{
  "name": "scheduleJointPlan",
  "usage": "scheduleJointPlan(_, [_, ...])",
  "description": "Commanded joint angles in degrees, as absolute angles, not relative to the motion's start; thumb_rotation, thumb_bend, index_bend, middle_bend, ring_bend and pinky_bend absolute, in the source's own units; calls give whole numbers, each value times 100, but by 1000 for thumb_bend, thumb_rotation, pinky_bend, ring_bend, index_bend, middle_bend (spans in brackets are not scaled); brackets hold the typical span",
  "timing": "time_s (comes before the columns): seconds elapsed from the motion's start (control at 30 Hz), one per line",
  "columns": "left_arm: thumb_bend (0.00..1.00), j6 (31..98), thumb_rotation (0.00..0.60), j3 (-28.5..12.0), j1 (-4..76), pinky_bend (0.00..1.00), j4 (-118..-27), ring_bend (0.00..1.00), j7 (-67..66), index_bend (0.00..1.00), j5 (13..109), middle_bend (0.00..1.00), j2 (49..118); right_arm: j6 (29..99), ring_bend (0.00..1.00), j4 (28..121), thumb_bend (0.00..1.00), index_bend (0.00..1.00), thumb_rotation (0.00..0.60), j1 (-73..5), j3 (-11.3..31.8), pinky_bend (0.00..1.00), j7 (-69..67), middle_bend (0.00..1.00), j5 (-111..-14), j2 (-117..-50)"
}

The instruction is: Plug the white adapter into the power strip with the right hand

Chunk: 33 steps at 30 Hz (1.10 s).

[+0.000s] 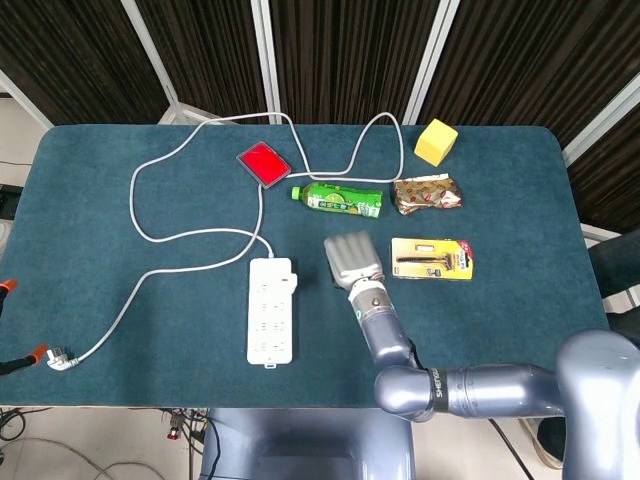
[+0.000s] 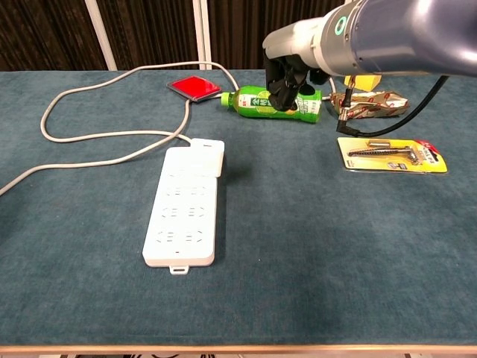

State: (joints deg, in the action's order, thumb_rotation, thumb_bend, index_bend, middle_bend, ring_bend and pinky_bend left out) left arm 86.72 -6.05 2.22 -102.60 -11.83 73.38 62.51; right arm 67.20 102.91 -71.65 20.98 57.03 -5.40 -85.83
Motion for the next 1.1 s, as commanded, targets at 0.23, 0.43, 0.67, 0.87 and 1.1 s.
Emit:
scheduleJointPlan(0.23, [56, 8666, 600, -604, 223, 0, -10262, 0, -1165, 161, 7335, 0, 6239, 6663, 813, 10224, 835, 1000, 600, -7562, 2004, 980, 6119, 723, 37, -8776])
scheduleJointPlan(0.43, [56, 8656, 600, -609, 226, 0, -10253, 0, -1140, 161, 7325, 0, 6231, 6320, 815, 10027, 879, 1000, 600, -7862, 1960, 981, 6544, 734, 678, -8843])
scheduleJointPlan(0.67, [56, 8620, 600, -621, 244, 0, -10235, 0, -1142, 161, 7283, 0, 6235, 5932, 825, 9744, 904, 1000, 600, -8293, 2012, 988, 7034, 755, 1392, -8891])
scheduleJointPlan(0.87, [56, 8628, 600, -613, 236, 0, -10245, 0, -1119, 162, 7300, 0, 6220, 5855, 825, 9506, 905, 1000, 600, -8390, 2139, 987, 6759, 755, 1376, -9106])
scheduleJointPlan(1.1, [56, 8627, 600, -614, 233, 0, -10249, 0, -1097, 162, 7295, 0, 6208, 5797, 825, 9308, 904, 1000, 600, -8413, 2227, 988, 6351, 755, 1067, -9361])
